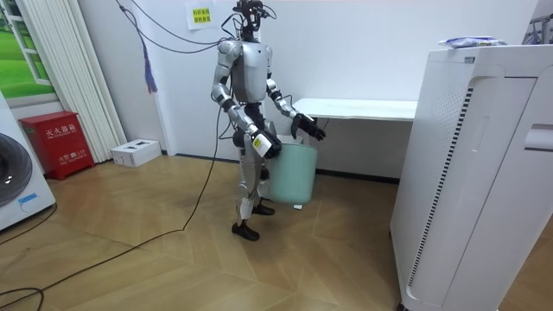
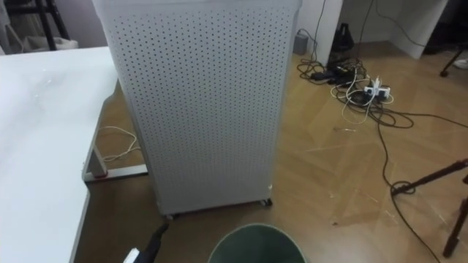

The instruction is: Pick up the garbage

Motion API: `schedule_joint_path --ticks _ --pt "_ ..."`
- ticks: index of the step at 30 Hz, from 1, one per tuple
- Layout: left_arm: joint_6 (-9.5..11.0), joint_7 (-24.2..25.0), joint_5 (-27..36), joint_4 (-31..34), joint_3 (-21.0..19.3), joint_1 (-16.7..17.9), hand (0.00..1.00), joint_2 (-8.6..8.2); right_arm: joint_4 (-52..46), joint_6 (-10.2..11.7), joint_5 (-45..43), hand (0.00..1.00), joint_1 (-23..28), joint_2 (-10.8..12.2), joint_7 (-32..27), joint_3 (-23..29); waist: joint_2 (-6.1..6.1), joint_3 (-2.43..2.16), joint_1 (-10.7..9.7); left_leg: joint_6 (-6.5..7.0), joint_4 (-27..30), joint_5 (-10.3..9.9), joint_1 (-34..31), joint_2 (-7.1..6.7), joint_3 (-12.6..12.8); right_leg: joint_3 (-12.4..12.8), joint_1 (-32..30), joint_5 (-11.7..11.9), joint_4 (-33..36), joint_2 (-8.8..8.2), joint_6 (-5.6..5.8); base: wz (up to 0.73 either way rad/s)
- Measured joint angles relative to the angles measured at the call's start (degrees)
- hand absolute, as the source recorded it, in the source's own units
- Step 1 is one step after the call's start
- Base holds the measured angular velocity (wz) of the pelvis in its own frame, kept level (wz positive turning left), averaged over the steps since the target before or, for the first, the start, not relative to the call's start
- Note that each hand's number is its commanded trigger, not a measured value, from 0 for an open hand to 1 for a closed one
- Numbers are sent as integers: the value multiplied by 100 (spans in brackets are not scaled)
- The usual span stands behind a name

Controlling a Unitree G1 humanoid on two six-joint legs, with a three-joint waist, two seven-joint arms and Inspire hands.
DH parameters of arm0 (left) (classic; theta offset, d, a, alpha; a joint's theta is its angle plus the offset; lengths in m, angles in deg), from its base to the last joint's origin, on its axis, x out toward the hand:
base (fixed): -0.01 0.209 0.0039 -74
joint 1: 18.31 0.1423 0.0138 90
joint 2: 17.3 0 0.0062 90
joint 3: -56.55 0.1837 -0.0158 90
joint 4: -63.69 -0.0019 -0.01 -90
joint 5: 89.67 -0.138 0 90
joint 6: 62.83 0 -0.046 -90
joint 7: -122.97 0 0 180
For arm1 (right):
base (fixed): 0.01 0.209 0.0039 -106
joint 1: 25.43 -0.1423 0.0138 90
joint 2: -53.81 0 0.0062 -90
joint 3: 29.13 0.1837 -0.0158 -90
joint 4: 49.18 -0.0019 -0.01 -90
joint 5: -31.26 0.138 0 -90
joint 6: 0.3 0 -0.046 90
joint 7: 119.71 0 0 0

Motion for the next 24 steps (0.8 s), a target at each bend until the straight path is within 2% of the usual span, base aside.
schedule_joint_path --ticks 3,5,8,14,19,21,24 --pt "-28 0 1 -452 -18 -2 0 -1 0 0 2 100 -1 15 8 81 7 -8 8 0 -5 0 1 20 17 10 -9 0 -7 -1 0 -3" --pt "-130 3 2 -878 -71 16 0 -15 -26 -12 -17 100 -20 12 26 126 8 -11 46 0 -22 0 55 31 55 80 -2 0 -7 12 0 -15" --pt "-193 19 -9 -1216 -267 111 0 -50 -92 -41 -20 100 -24 -17 27 181 -1 -15 43 -1 -33 1 89 33 64 89 -1 0 -7 18 0 -3" --pt "-311 114 -5 -1991 -450 131 0 -250 -99 -61 -33 100 -92 -22 23 319 -5 -35 53 -33 -144 19 239 67 155 96 73 15 6 50 -25 -9" --pt "-414 262 -8 -2411 -469 135 0 -254 -206 -61 -20 100 -98 -24 -68 338 -7 -37 60 -90 -191 50 275 95 153 68 78 35 -8 103 -63 -3" --pt "-422 351 -8 -2523 -622 132 0 -292 -224 -61 -16 100 -99 -24 -95 355 -7 -37 101 -107 -191 60 291 108 149 66 89 39 -6 127 -73 -2" --pt "-431 415 15 -2647 -736 133 0 -321 -283 -61 56 100 -100 -25 -100 386 -7 -36 192 -143 -157 69 270 188 143 59 78 37 5 168 -118 -1"
